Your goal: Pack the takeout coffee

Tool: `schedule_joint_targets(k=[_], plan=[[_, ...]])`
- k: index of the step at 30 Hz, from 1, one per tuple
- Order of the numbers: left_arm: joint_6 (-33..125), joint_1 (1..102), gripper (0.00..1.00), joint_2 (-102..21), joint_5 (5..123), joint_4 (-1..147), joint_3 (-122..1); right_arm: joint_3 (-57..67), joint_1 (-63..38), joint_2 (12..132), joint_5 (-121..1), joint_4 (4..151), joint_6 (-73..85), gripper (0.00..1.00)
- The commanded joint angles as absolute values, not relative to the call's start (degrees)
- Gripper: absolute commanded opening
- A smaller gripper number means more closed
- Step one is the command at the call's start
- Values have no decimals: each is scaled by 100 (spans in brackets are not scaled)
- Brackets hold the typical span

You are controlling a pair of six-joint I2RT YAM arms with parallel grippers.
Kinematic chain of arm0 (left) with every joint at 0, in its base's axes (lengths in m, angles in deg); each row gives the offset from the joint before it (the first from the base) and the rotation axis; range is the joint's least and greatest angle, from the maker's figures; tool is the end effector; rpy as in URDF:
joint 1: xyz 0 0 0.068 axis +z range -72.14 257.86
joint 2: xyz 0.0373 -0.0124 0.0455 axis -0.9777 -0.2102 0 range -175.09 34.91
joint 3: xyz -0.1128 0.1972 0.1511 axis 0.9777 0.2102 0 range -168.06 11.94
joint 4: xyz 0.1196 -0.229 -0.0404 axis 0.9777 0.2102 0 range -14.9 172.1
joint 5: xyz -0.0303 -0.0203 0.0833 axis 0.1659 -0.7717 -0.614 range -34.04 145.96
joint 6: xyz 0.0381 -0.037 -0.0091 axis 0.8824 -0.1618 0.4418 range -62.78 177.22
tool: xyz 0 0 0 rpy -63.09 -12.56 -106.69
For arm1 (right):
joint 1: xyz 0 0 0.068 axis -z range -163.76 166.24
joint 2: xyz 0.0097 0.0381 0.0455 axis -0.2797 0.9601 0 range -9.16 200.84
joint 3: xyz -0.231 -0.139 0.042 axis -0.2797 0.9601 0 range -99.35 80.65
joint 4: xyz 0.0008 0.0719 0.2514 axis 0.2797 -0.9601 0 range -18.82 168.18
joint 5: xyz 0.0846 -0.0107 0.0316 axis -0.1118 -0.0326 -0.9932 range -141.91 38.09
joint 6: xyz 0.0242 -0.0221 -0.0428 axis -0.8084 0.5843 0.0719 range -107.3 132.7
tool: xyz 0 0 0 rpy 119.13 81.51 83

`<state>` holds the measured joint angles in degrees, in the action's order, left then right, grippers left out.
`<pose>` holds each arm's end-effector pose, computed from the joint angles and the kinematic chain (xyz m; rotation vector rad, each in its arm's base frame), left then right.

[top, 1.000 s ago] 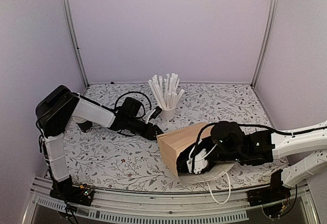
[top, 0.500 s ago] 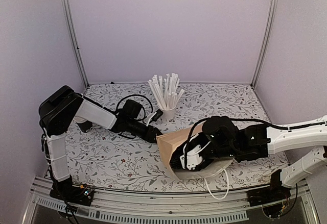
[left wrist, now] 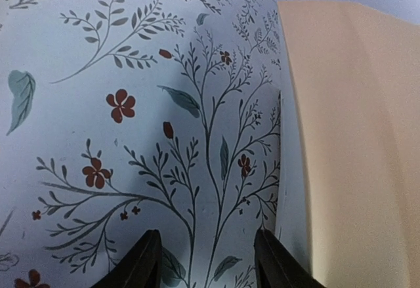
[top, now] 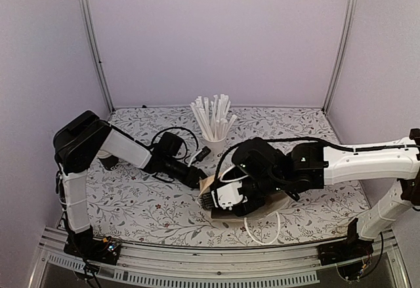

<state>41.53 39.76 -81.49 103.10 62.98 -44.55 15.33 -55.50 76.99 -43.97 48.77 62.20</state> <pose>0.2814 -0.2539 0.0953 0.8955 2.3619 -1.4038 0.1058 0.3046 0.2619 -2.0922 1.2481 0.0040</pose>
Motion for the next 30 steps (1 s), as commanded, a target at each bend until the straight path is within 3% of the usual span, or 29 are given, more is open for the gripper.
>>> schedule_joint_targets(k=[1, 14, 30], plan=[[4105, 3621, 50, -8128, 11145, 6063, -4419, 1143, -5513, 8081, -4382, 3938, 5593, 31], [3895, 3286, 49, -8130, 11795, 6098, -4231, 425, -5512, 8525, -5368, 2431, 5048, 31], [3510, 3700, 57, -7689, 10000, 6771, -4324, 537, -5187, 8738, -6002, 2347, 5041, 31]])
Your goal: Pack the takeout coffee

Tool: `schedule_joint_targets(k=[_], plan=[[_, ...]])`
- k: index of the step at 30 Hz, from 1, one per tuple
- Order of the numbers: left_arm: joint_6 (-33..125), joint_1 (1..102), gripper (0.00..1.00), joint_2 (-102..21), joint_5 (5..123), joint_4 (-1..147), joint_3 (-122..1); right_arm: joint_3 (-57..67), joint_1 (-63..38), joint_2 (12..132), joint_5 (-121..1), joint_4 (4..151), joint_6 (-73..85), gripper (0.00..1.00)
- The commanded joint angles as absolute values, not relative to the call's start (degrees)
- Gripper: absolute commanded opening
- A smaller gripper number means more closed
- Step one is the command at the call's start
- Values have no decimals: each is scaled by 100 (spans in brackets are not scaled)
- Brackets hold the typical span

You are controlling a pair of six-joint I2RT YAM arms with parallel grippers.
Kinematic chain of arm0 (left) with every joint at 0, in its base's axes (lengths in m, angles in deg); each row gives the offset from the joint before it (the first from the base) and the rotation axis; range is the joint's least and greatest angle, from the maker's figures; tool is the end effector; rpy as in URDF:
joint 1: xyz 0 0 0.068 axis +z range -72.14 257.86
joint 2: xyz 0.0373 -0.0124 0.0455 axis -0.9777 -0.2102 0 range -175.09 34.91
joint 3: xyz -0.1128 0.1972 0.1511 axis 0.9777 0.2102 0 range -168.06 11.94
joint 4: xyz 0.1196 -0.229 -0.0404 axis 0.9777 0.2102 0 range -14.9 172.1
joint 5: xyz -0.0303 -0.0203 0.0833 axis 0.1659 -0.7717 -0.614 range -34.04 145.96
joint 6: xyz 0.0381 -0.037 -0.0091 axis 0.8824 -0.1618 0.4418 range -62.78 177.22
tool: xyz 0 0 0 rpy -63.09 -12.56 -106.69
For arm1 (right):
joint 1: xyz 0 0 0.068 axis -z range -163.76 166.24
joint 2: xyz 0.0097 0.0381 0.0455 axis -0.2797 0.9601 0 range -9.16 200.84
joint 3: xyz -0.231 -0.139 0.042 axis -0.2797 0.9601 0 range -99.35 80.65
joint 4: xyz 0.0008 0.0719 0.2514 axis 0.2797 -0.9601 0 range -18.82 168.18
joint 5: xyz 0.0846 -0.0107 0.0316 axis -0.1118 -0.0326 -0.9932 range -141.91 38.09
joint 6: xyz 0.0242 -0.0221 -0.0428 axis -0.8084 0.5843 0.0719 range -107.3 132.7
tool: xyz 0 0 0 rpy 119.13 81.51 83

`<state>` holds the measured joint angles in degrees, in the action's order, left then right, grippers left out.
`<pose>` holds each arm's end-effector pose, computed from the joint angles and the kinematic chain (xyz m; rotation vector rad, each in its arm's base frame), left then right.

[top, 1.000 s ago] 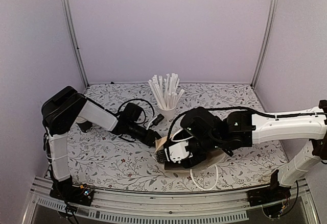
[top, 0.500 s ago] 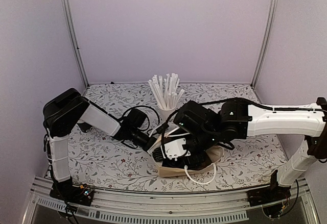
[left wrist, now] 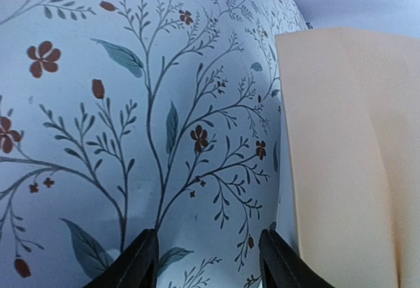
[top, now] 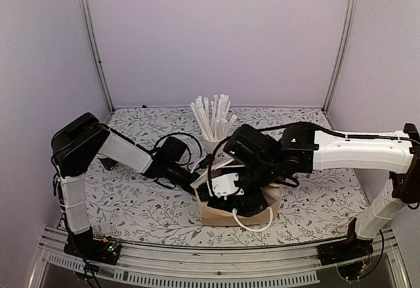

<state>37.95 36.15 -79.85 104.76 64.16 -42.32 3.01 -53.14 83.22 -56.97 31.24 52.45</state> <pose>0.2558 -0.2640 0.0954 0.9193 2.4321 -1.4815 0.1151 0.3146 0.2766 -2.1940 1.5246 0.2864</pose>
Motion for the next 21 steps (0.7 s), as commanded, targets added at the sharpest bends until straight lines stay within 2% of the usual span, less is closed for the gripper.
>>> schedule_joint_targets(k=[1, 7, 21], plan=[[3499, 3711, 57, -7680, 9881, 6845, -4343, 540, -5165, 8740, -5992, 2376, 5041, 31], [3257, 3849, 59, -7545, 9252, 7098, -4348, 544, -4960, 8790, -6011, 2537, 5062, 32], [3070, 3927, 60, -7274, 9106, 7068, -4169, 707, -4635, 9177, -6087, 2485, 5102, 32]])
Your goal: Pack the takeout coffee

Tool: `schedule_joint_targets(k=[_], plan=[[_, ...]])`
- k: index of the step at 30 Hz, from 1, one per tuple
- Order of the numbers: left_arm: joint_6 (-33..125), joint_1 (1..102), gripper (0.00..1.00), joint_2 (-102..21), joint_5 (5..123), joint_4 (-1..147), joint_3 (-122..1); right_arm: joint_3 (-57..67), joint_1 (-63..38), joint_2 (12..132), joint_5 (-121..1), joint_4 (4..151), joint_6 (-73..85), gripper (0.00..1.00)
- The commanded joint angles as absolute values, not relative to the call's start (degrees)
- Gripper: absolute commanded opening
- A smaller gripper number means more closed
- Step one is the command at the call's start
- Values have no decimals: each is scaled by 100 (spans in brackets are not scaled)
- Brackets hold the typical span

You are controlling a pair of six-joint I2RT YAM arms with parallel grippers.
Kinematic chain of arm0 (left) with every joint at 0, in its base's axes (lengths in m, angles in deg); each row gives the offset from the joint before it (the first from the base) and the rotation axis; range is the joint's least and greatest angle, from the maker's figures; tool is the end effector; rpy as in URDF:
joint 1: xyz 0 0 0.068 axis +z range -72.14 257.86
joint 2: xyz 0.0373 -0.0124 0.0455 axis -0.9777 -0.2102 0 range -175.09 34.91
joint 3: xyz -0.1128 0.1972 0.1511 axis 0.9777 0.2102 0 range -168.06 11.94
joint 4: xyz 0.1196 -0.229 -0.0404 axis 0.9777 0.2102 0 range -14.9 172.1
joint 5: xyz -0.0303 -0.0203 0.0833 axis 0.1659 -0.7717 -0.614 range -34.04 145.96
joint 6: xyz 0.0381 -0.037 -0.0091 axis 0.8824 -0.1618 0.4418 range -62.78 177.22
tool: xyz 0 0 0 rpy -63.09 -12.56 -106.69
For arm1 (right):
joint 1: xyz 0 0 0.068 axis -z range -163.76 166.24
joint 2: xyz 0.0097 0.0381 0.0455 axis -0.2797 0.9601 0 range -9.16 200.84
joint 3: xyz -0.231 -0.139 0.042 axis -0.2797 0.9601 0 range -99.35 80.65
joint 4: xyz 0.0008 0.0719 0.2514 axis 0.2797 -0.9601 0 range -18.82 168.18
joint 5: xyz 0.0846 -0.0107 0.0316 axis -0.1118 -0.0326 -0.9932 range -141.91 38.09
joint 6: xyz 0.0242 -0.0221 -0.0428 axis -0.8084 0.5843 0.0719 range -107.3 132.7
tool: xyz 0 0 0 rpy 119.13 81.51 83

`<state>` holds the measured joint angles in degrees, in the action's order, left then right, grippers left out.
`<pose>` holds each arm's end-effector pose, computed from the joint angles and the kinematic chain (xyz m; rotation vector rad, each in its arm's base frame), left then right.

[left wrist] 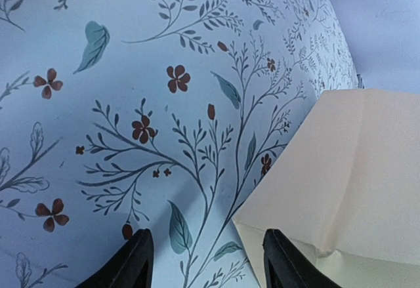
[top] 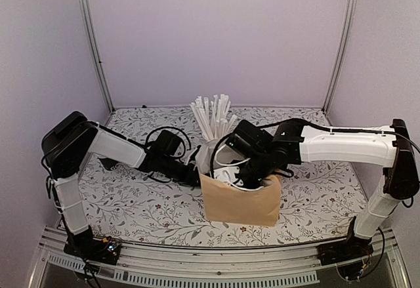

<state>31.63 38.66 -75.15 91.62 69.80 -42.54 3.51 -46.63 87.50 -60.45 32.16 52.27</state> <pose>0.2691 -0.2464 0.1141 0.6124 2.5638 -1.2176 0.1535 0.3109 0.2510 -2.1604 1.6790 0.3198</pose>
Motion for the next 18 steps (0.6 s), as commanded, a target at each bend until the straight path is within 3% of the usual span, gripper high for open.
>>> schedule_joint_targets(k=[1, 18], plan=[[3068, 3928, 60, -7253, 9094, 7070, -4160, 735, -4626, 9217, -6052, 2481, 5089, 32], [3030, 3932, 60, -7012, 9100, 7106, -4099, 705, -4531, 9796, -6512, 2051, 5050, 35]])
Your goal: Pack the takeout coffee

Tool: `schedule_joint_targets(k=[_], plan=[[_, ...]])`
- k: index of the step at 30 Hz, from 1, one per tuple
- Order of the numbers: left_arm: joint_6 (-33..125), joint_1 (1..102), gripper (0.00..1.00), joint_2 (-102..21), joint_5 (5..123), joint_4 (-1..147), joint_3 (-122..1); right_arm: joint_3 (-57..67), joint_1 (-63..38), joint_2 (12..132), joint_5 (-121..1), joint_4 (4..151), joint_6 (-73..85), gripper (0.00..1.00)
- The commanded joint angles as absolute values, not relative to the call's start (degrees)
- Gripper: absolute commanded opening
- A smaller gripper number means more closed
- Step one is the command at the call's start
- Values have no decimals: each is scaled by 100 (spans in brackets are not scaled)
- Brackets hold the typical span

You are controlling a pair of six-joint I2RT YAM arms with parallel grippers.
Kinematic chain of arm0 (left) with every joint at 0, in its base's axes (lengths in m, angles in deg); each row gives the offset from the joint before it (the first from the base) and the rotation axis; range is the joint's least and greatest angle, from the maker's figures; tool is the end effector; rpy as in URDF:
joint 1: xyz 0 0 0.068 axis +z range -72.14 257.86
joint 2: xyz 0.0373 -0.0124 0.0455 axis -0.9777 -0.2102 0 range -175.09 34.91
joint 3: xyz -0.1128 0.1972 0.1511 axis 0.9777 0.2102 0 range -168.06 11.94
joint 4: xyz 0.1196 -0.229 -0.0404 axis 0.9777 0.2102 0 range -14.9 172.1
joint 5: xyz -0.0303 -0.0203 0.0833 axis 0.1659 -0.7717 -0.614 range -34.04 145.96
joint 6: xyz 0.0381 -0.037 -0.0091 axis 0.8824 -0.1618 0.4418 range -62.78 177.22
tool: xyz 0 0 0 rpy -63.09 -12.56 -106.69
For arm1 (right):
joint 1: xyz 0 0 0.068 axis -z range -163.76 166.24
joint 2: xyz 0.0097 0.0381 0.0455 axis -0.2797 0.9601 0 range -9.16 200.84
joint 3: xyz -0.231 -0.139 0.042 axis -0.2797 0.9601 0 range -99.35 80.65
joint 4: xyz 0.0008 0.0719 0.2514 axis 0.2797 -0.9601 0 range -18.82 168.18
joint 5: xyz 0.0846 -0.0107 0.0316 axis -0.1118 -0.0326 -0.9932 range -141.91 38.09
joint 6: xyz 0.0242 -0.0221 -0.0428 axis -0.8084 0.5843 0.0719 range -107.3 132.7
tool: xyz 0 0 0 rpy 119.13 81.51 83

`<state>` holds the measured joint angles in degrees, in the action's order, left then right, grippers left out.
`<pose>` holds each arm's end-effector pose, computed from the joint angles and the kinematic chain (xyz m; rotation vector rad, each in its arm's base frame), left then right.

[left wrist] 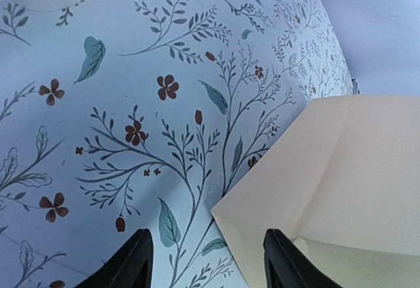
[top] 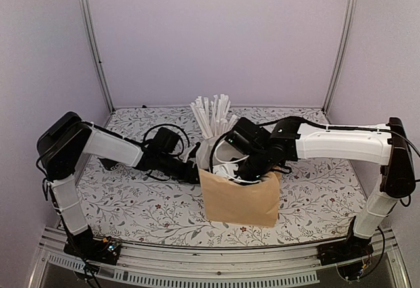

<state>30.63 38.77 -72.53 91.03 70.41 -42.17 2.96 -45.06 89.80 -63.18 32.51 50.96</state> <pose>0.2678 -0.2441 0.1273 0.5896 2.5430 -1.2185 0.1639 0.3136 0.2412 -2.1448 1.7409 0.3795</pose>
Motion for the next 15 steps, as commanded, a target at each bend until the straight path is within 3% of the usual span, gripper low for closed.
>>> schedule_joint_targets(k=[1, 9, 15], plan=[[3032, 3936, 60, -6992, 9101, 7112, -4091, 682, -4531, 9812, -6502, 1942, 5076, 35], [3034, 3928, 60, -6724, 8924, 7213, -4009, 183, -4528, 9973, -6221, 1226, 5153, 34], [2810, 3792, 61, -5986, 8569, 7424, -3738, -40, -4435, 10238, -6084, 806, 5353, 44]])
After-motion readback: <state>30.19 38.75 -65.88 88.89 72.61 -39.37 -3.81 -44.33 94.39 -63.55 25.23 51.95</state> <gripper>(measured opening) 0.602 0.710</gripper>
